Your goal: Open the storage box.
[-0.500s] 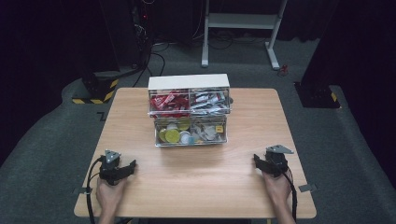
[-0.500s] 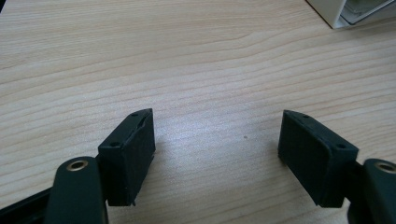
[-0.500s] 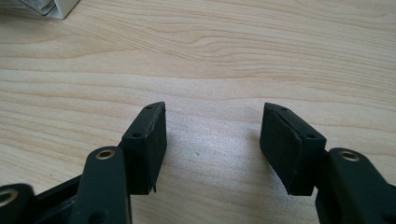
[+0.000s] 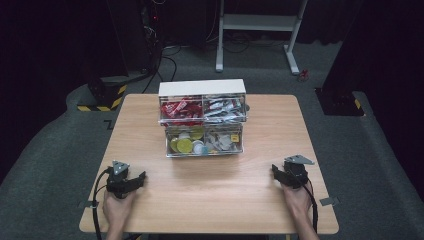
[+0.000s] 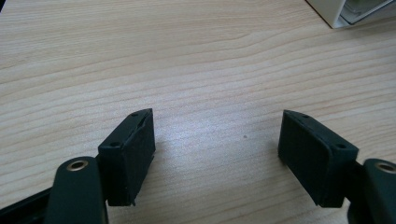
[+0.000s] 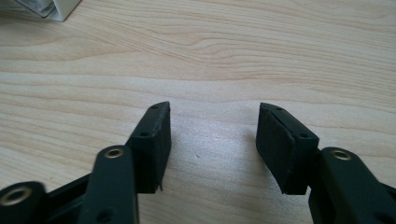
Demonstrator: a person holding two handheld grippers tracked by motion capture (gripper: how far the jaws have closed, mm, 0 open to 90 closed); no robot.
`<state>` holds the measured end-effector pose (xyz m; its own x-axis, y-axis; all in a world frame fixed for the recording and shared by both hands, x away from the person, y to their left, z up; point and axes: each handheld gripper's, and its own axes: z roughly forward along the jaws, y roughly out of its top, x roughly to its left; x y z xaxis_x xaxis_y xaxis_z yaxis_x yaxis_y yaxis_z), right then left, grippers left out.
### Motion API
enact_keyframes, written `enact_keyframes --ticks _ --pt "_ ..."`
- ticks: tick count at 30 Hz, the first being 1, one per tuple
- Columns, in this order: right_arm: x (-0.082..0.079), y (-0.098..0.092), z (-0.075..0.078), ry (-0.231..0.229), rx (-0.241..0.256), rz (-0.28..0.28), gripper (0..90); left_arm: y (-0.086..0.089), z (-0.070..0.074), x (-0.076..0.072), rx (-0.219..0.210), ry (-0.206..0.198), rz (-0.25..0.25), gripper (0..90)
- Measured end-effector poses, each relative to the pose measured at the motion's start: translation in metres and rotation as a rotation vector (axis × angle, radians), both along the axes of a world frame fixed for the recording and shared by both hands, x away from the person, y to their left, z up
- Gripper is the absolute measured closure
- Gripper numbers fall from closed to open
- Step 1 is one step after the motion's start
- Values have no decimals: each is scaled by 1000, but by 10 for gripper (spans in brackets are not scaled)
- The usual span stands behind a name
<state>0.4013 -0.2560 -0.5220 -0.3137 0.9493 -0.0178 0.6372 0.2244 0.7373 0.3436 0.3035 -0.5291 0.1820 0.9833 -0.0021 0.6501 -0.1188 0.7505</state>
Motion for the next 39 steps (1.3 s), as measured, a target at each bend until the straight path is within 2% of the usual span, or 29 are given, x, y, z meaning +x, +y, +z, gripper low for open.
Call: enact_keyframes --ticks 3,4,14,20,25,28,39 --pt "0 2 1 8 5 7 484 0 0 0 0 0 0 275" --pt "-1 5 4 -2 7 25 498 0 0 0 0 1 -1 275" --pt "-4 18 19 -35 85 98 515 0 0 0 0 1 -1 275" --pt "-2 31 39 -70 138 169 528 0 0 0 0 1 -1 275" --pt "0 40 52 -89 163 201 540 0 0 0 -1 1 -1 275" --pt "2 44 58 -108 161 223 550 0 0 0 0 0 0 275" --pt "4 54 76 -130 191 273 592 0 0 0 0 1 -1 275"
